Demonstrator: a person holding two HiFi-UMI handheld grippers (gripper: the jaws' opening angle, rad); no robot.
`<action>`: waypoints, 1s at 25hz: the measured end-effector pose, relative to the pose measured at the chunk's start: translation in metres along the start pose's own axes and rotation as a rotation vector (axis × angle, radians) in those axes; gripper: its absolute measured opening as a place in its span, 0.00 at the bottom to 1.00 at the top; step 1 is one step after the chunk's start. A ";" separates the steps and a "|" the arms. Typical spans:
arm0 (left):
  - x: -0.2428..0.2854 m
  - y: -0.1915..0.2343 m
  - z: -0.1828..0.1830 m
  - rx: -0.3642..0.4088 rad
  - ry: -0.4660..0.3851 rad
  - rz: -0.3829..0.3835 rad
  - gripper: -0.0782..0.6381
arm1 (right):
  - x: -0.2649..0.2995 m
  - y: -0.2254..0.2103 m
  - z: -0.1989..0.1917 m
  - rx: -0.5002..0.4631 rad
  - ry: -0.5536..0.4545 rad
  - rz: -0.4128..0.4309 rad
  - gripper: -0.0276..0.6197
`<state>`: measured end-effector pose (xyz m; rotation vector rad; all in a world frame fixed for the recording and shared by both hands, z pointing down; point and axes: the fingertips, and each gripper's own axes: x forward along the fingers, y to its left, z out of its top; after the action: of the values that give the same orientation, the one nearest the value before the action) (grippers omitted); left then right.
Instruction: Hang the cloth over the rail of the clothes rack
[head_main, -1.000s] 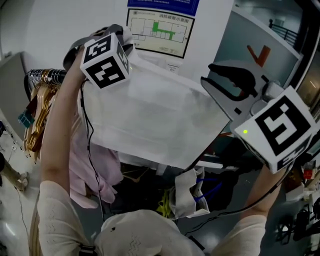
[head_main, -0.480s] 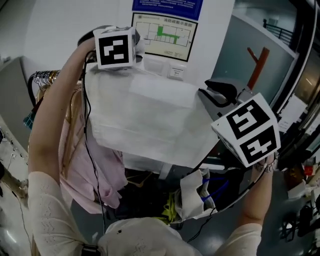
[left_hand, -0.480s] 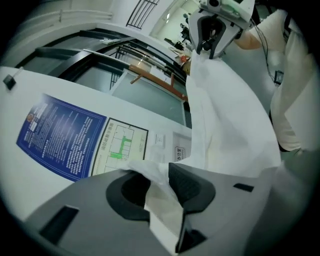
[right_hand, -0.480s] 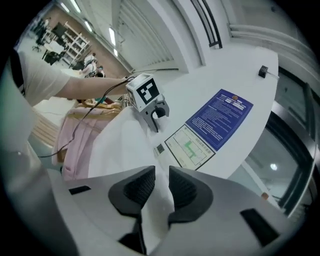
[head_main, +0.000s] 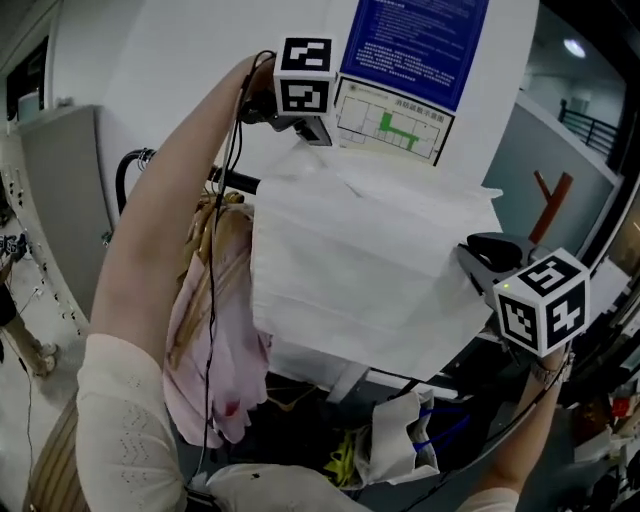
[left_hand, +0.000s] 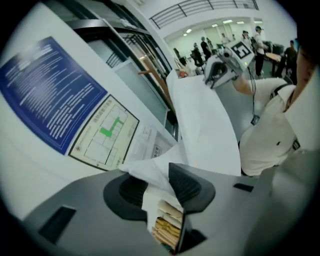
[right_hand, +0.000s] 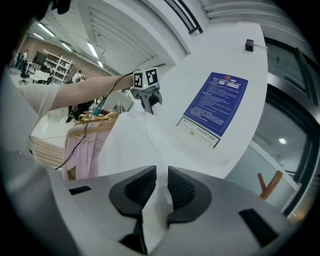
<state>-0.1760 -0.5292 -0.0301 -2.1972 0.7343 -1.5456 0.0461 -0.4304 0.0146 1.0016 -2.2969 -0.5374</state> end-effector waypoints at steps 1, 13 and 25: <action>-0.005 0.007 -0.004 -0.052 -0.035 -0.006 0.27 | 0.000 0.002 0.001 0.003 0.003 0.006 0.18; -0.020 0.058 -0.012 -0.264 -0.297 0.066 0.27 | -0.001 0.005 0.010 0.027 0.012 0.021 0.18; 0.000 0.070 -0.029 -0.414 -0.329 -0.025 0.28 | 0.001 0.002 0.007 0.039 0.022 0.045 0.17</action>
<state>-0.2174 -0.5853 -0.0592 -2.6764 0.9866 -1.0684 0.0400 -0.4286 0.0109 0.9669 -2.3131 -0.4630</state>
